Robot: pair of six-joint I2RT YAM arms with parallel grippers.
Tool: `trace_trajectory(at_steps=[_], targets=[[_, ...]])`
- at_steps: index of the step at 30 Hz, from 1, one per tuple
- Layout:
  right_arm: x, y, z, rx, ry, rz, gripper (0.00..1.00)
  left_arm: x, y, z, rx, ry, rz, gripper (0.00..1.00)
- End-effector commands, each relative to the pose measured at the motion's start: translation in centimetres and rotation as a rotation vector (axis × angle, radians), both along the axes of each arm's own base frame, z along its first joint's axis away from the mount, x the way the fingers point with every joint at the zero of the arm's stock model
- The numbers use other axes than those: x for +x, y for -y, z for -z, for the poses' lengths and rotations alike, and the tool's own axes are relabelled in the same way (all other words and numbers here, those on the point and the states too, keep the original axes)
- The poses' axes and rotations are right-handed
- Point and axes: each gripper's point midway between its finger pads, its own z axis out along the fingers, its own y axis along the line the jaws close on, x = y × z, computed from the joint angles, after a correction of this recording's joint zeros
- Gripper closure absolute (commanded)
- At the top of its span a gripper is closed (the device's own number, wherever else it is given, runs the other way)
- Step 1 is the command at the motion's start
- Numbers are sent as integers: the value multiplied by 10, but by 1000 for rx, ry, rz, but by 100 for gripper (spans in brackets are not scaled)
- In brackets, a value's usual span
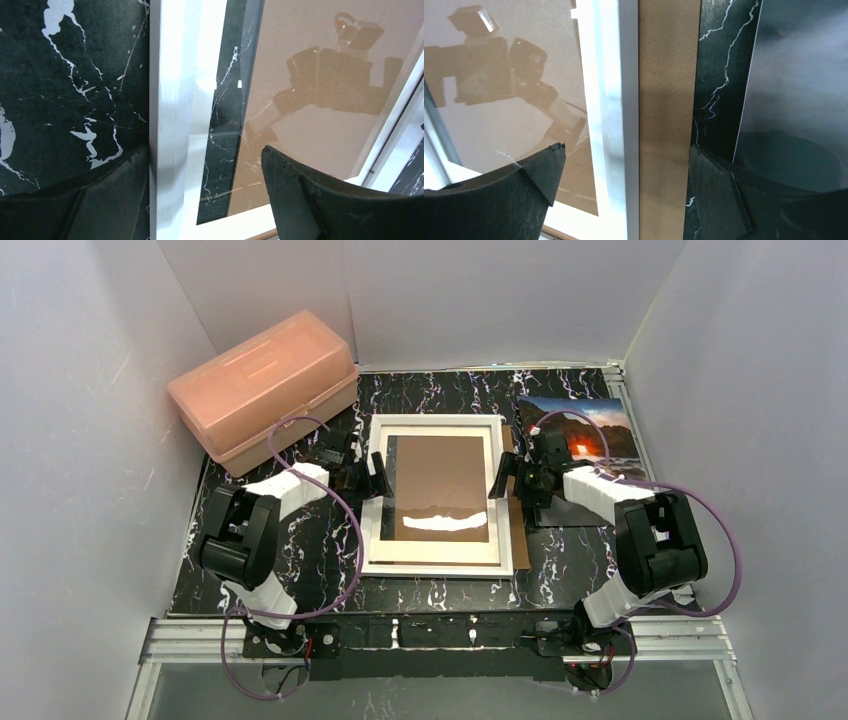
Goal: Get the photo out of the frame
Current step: Adjust the photo frame at the center of the board.
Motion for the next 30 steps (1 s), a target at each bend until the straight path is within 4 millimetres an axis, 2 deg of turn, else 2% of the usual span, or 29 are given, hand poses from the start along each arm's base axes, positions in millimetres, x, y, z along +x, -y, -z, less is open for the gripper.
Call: trace_trajectory(at_steps=[1,5,10,13,18,22,26,30], targets=[[-6,-35,-5,217,-42,-59,1,-6,24,0,-139,-33,11,22],[-9,-52,-12,333,-49,-71,1,-7,38,-3,-200,-44,17,23],[-7,-56,-20,358,-39,-85,1,-10,58,-16,-263,-30,42,23],[-8,-55,-23,349,-39,-87,1,-13,59,-21,-273,-38,28,23],[-8,-29,-22,191,-4,-48,1,-21,30,-19,-136,-11,-21,18],[-17,-13,-23,100,2,-56,1,-29,2,-24,17,9,-3,13],[-31,-1,-20,52,2,-56,1,-45,-19,-32,99,19,-5,8],[-43,8,-21,12,-2,-58,1,-70,-34,-33,149,-25,14,7]])
